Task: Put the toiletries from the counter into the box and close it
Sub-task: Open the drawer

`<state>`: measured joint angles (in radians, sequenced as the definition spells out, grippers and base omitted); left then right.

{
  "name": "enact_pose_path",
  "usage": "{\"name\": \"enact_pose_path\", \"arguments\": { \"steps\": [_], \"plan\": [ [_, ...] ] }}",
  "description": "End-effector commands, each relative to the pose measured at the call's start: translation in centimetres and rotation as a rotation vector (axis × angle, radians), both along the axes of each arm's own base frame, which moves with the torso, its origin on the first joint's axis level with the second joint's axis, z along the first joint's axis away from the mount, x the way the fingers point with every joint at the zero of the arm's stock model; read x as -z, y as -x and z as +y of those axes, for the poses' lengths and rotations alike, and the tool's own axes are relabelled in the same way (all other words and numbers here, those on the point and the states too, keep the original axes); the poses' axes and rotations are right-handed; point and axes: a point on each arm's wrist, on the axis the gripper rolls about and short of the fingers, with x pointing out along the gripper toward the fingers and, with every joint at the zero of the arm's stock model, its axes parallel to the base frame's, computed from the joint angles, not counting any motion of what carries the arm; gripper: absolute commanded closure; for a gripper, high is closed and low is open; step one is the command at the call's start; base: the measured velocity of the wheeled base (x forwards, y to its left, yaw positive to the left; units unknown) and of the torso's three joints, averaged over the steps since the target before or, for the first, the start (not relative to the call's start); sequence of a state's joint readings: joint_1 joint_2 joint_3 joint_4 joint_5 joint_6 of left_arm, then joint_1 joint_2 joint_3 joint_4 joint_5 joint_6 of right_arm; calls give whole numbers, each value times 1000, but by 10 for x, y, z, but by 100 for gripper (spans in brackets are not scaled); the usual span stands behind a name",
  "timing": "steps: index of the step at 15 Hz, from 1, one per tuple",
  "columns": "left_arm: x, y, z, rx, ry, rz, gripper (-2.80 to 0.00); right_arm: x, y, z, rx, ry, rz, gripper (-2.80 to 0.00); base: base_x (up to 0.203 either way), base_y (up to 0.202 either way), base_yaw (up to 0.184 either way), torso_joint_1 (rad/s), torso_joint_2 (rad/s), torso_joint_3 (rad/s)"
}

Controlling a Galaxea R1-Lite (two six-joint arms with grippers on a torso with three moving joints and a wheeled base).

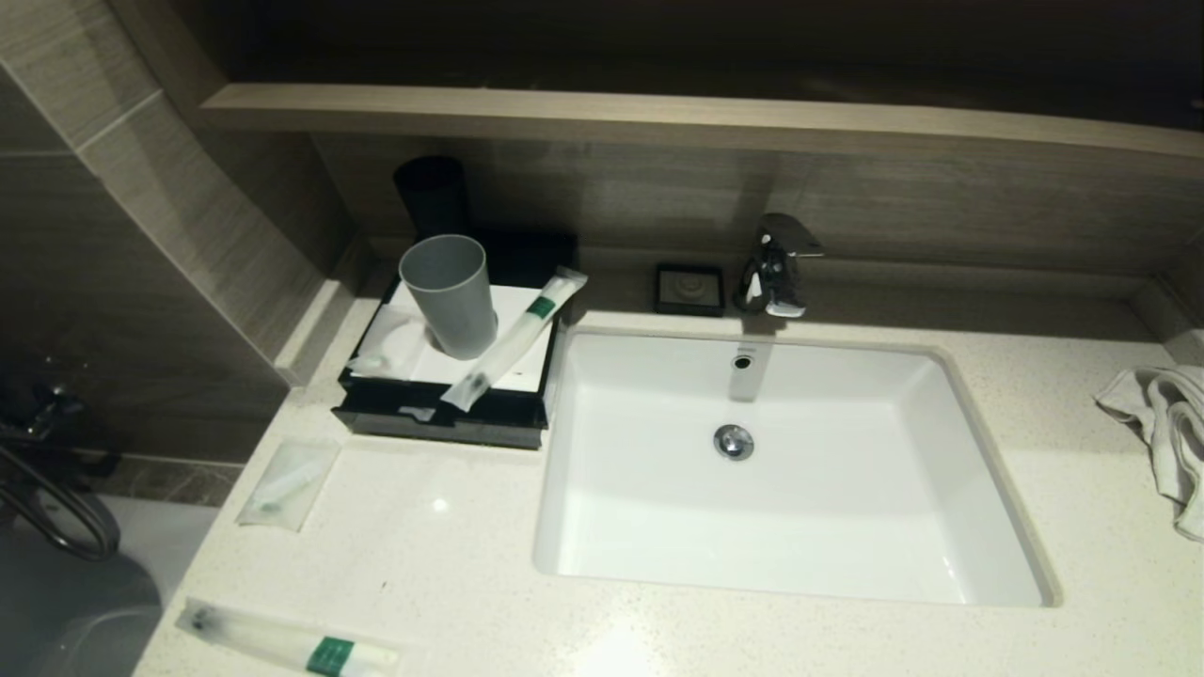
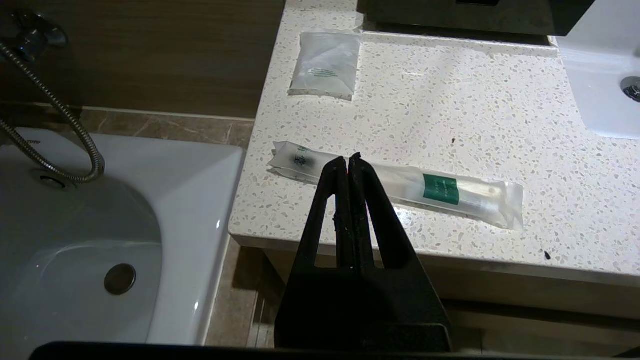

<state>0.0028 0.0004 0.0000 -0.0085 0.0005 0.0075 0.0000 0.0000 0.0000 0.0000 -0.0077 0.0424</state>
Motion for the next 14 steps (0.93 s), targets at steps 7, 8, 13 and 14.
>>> {"name": "enact_pose_path", "arguments": {
  "steps": [7, 8, 13, 14],
  "plan": [
    [0, 0, 0, -3, 5, 0, 0, 0, 0, 0, 0, -1, 0, 0, 0, 0, 0, 0, 0, 0],
    [0, 0, 0, -4, 5, 0, 0, 0, 0, 0, 0, -1, 0, 0, 0, 0, 0, 0, 0, 0],
    [0, 0, 0, -3, 3, 0, 0, 0, 0, 0, 0, -1, 0, 0, 0, 0, 0, 0, 0, 0],
    [0, 0, 0, -3, 3, 0, 0, 0, 0, 0, 0, -1, 0, 0, 0, 0, 0, 0, 0, 0]
  ]
}}
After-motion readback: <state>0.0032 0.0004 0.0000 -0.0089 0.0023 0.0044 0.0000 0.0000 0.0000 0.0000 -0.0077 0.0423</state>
